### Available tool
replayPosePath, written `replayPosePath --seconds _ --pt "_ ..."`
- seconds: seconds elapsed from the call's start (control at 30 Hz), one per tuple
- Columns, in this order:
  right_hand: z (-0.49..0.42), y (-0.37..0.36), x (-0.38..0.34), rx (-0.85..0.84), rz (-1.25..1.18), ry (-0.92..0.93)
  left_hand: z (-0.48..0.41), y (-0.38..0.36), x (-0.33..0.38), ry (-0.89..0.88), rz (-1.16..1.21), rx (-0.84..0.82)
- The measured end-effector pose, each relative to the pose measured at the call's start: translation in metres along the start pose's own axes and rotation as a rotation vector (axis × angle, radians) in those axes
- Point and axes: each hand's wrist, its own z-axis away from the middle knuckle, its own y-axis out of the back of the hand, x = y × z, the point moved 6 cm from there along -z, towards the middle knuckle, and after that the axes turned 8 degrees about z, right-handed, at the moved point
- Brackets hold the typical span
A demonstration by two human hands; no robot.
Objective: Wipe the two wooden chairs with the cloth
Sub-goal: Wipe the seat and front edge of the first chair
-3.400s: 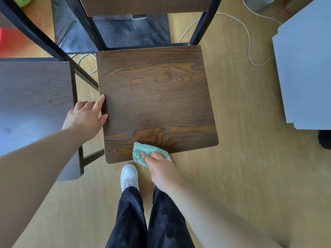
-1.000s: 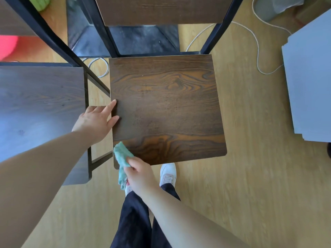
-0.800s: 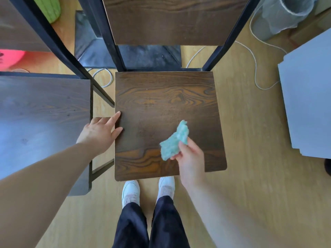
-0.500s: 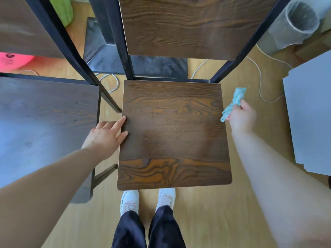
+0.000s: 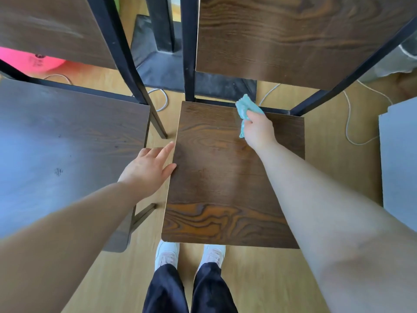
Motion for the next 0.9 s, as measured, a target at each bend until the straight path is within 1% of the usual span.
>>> replayPosePath --seconds 0.13,0.33,0.6,0.77,0.9 --pt "-0.002 -0.025 -0.049 -0.076 0.181 0.201 -0.002 0.003 -0.003 0.017 0.033 0.009" --pt "0.004 -0.060 -0.088 -0.104 0.301 0.436 -0.002 0.004 -0.008 0.000 0.045 0.004" --pt "0.003 -0.088 -0.123 -0.168 0.394 0.556 -0.003 0.004 -0.006 -0.014 -0.014 0.001" --pt "-0.010 -0.088 -0.122 -0.254 0.462 0.636 -0.002 -0.001 -0.007 -0.033 -0.068 -0.023" --pt "-0.003 -0.087 -0.116 -0.292 0.448 0.711 0.001 -0.002 -0.006 -0.053 -0.076 -0.016"
